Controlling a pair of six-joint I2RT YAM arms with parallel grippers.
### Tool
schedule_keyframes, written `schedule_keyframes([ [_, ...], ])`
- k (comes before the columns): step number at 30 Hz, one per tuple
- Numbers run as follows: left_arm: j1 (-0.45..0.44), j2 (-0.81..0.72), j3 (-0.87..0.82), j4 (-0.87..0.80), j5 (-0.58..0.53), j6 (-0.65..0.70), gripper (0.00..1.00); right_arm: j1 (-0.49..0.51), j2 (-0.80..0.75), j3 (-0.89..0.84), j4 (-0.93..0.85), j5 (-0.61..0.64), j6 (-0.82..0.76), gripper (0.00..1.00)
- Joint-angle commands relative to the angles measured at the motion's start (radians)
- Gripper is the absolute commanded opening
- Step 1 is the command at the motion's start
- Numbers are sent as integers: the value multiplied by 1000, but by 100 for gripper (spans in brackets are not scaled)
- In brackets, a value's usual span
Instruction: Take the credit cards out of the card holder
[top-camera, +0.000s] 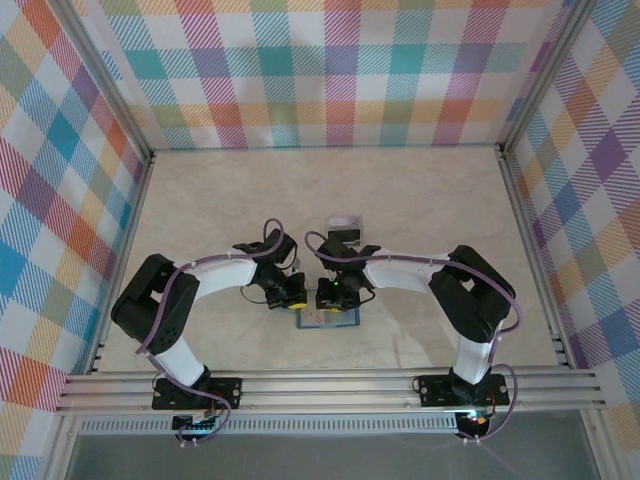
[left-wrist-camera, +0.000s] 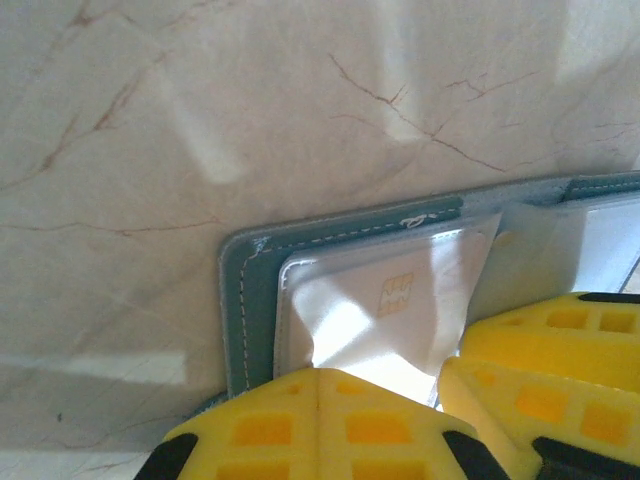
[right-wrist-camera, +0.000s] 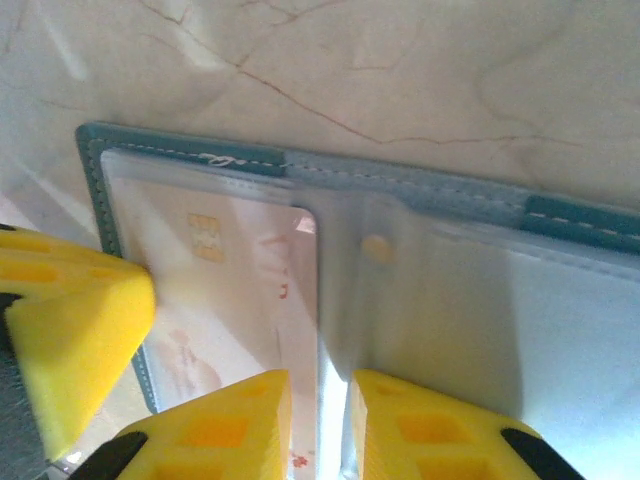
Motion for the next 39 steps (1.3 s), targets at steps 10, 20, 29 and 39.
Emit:
schedule_keyframes([
  [10,-1,12,10,-135,-90,39,1,-3,-30,-6,20,-41,7,24],
  [20,-2,15,1,-120,-78,36,1,-6,40,-24,83,-98,21,25],
  [29,-2,17,2,-123,-80,37,1,-8,41,-18,6,-39,9,26],
  [39,-5,44,6,-123,-83,39,1,-21,34,-71,157,-142,23,30],
])
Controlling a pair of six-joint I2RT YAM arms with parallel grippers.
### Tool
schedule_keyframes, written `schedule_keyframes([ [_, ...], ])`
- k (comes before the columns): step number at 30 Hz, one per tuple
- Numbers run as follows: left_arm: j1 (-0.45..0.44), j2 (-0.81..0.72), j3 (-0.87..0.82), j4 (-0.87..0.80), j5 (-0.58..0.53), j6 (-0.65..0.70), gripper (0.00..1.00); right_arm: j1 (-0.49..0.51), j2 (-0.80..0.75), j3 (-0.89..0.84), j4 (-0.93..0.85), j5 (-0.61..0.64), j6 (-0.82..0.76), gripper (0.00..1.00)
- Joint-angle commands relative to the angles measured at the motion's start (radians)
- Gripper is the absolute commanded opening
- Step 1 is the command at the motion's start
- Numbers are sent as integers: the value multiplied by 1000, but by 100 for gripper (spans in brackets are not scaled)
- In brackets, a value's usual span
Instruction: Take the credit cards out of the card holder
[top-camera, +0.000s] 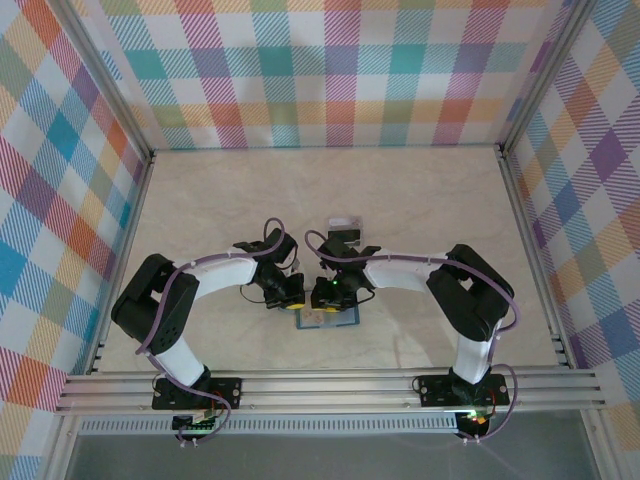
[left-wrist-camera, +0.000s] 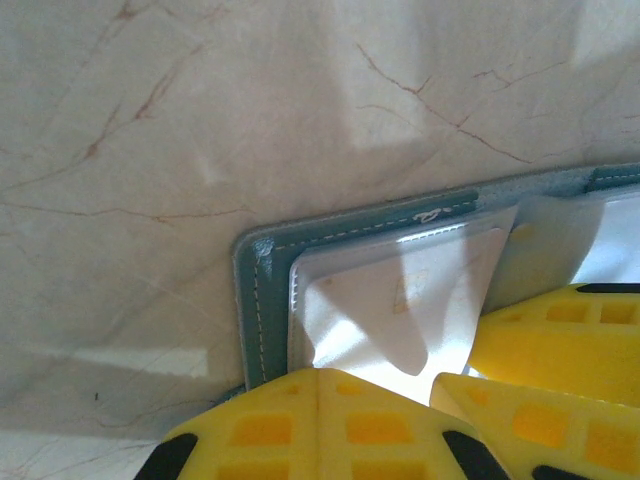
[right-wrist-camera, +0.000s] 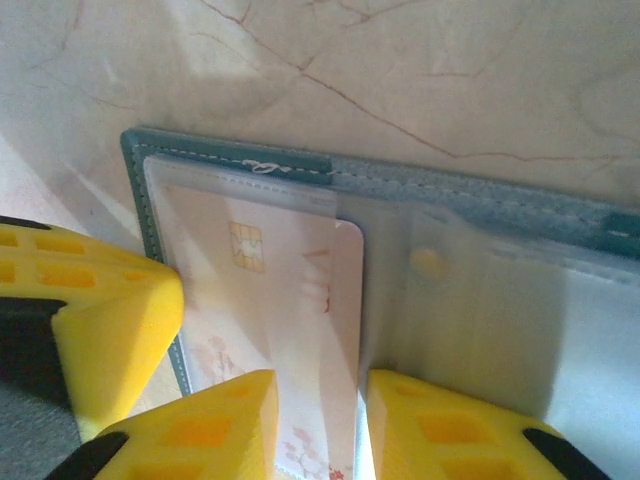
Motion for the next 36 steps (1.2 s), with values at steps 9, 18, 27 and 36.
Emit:
schedule_keyframes([
  [9,-9,71,-2,-75,-61,13,1,-83,-48,-274,499,-241,141,25],
  [18,-9,74,2,-83,-69,9,1,-140,-34,-406,847,-379,231,20],
  [27,-9,72,2,-89,-76,5,1,-154,1,-446,962,-390,275,11],
  [36,-9,75,-1,-94,-85,8,1,-167,-12,-478,975,-380,281,10],
])
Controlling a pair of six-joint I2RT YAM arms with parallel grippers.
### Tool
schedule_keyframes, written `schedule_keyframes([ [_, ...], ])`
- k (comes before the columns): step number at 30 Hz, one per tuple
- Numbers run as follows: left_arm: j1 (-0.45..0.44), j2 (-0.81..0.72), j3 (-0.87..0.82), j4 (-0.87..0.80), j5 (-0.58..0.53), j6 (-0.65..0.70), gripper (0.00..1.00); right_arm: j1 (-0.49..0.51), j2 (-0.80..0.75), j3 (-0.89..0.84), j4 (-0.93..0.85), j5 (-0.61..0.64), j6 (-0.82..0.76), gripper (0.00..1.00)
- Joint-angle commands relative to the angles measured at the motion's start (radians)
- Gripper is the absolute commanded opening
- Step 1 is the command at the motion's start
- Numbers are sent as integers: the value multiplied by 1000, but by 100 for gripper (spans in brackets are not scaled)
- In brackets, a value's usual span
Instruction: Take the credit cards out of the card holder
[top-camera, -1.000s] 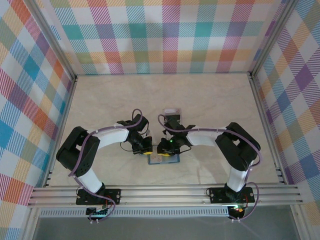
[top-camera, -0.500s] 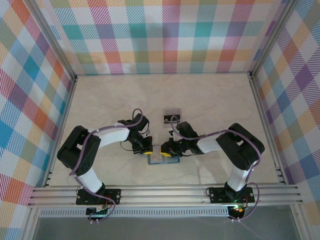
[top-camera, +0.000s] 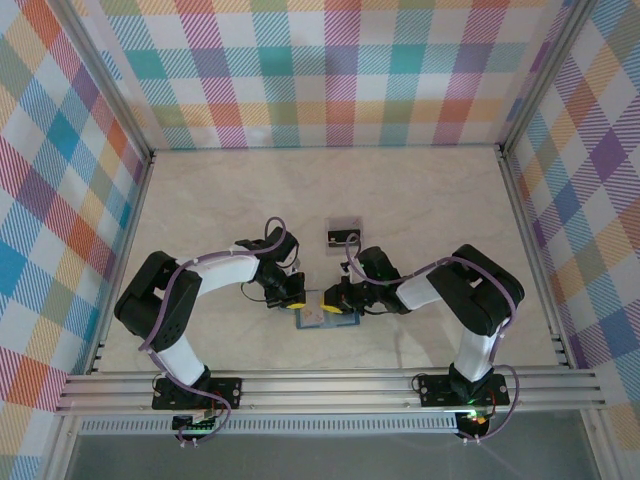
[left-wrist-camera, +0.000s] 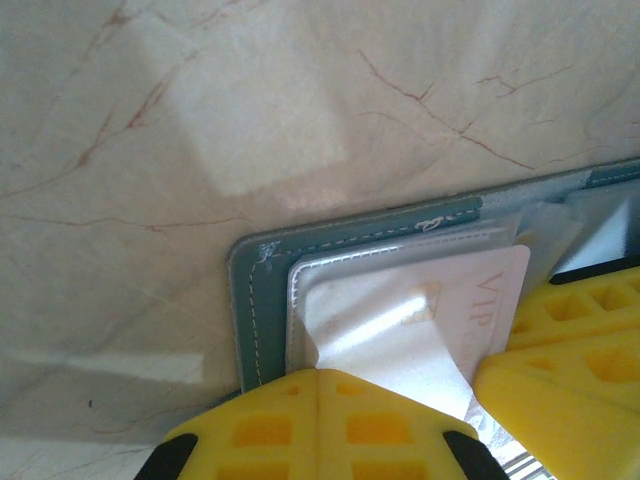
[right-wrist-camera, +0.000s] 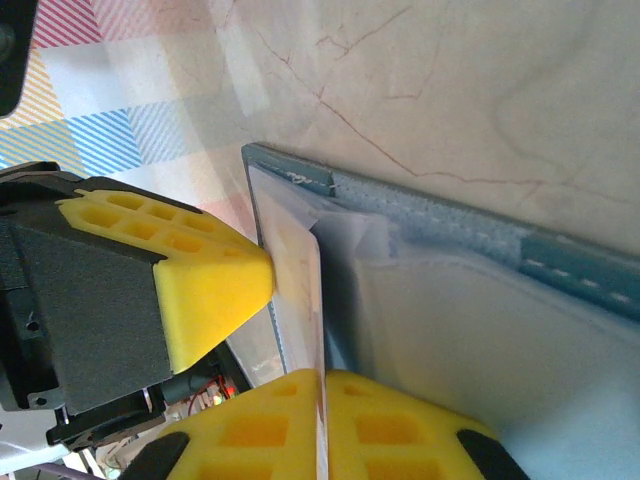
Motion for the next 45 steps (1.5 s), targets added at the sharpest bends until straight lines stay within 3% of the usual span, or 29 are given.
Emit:
schedule_keyframes([
  [1,-8,54,-25,-71,-94,9,1,-9,3,-15,42,-1,14,10],
  [16,-8,47,-14,-97,-113,18,1,-23,-56,-47,-27,38,-10,13],
  [20,-8,41,-14,-98,-114,18,1,-23,-59,-45,-14,31,-9,4],
  [25,-8,36,-16,-101,-115,17,1,-24,-83,-57,-41,55,-13,0],
  [36,-8,30,-18,-101,-118,18,1,-32,-277,34,-560,221,-229,0],
  [45,-8,4,-4,-105,-102,20,1,-35,-426,164,-882,322,-413,0],
])
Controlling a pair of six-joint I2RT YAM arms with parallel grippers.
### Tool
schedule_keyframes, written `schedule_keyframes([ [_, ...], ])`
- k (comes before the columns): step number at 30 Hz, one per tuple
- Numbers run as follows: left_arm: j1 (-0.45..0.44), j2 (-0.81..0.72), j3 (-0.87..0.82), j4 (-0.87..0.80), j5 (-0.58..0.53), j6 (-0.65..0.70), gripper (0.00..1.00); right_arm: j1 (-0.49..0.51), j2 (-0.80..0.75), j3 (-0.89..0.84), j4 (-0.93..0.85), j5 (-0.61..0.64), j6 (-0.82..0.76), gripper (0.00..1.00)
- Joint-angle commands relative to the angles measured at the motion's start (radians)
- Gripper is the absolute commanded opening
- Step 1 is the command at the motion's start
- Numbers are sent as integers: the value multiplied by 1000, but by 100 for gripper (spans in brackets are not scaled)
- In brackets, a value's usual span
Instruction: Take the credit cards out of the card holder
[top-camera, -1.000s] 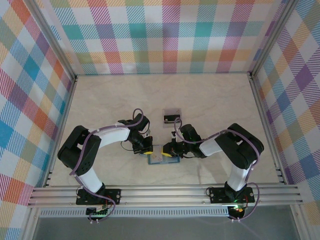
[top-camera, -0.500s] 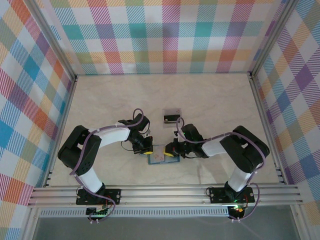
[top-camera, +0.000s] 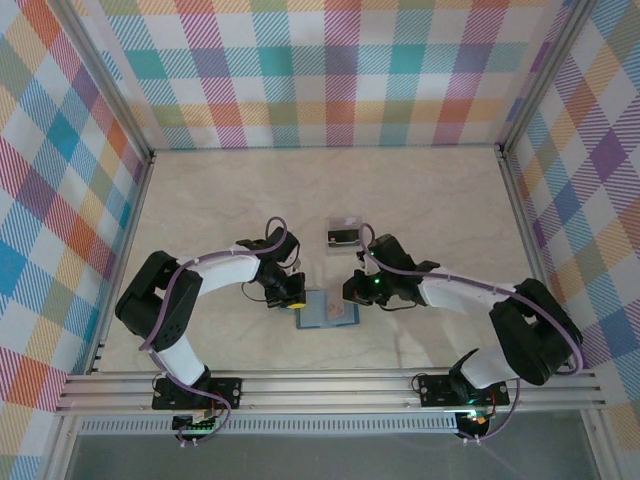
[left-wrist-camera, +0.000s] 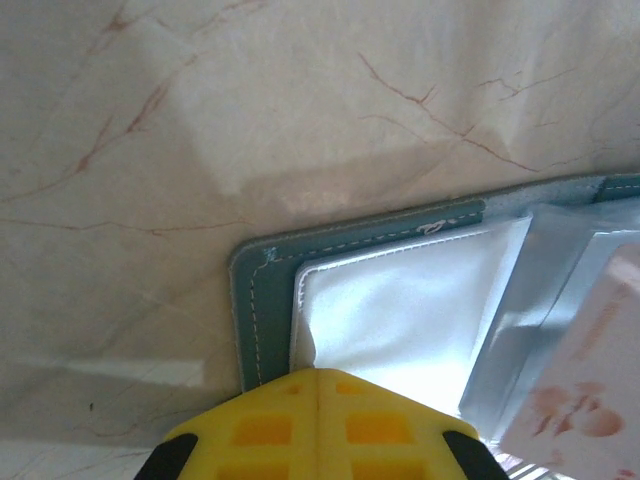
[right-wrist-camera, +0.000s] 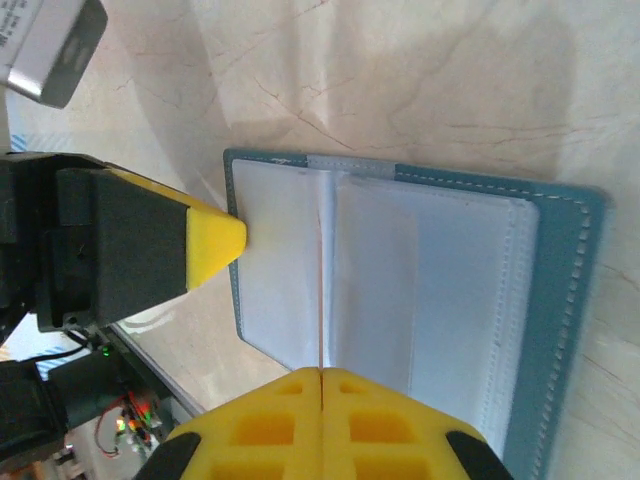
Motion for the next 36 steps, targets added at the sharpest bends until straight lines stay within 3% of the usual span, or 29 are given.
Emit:
schedule_keyframes([
  [1,-4,-2,-10,-96,-85,17,2,-6,-50,70,-195,58,-138,0],
  [7,-5,-27,24,-106,-67,23,3,-9,-67,228,-392,146,-414,0],
  [16,-4,-66,96,-162,-98,43,8,-57,4,461,-573,129,-1154,0],
  [21,-5,-85,100,-169,-103,48,10,-99,84,609,-682,211,-1457,0],
  [25,-4,-104,92,-179,-123,50,11,-123,156,738,-738,260,-1630,0],
  [36,1,-206,14,-217,-187,57,13,-159,470,1122,-890,319,-1871,0],
])
